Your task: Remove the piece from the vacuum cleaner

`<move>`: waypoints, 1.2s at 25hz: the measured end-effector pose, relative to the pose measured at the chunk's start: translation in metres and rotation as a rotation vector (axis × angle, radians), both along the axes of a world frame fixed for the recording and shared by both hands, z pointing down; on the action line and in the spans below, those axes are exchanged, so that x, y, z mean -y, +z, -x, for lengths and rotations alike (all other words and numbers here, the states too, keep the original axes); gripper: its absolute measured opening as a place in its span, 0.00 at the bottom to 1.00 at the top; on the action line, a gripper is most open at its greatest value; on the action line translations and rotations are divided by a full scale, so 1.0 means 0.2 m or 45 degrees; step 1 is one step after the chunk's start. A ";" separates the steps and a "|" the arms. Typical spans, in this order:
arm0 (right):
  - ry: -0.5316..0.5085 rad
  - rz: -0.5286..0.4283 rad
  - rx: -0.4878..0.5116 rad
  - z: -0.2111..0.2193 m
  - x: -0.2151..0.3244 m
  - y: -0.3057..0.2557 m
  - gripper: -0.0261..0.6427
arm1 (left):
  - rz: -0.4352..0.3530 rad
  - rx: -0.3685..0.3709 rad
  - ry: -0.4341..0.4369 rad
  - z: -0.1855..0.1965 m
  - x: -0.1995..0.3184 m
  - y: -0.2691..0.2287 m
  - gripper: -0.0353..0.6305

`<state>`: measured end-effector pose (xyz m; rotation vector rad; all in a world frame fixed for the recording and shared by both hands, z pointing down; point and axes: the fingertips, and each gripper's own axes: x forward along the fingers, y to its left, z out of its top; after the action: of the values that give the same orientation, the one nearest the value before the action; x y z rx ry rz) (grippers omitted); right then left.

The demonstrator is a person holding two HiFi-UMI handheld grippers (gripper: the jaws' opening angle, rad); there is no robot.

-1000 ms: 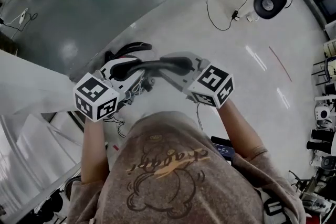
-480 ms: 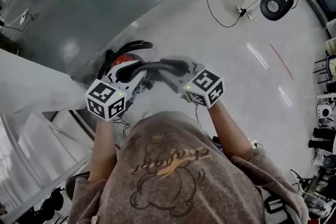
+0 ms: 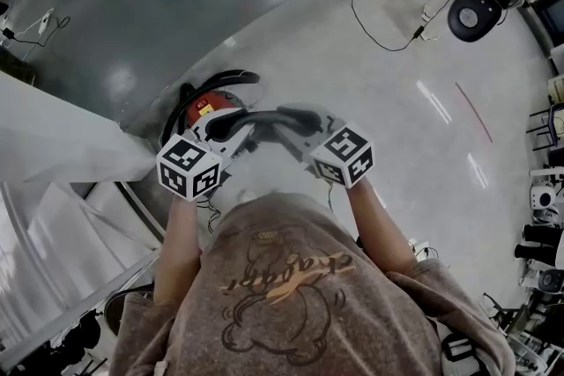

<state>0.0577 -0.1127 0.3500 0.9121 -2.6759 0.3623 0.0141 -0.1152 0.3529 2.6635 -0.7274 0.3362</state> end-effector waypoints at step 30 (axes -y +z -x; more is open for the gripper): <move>-0.004 0.025 0.032 0.04 -0.06 0.03 0.14 | 0.029 0.030 -0.041 0.04 -0.06 0.02 0.18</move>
<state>0.0505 -0.1008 0.3569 0.9037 -2.6912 0.4013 0.0066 -0.1039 0.3567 2.6274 -0.7678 0.3659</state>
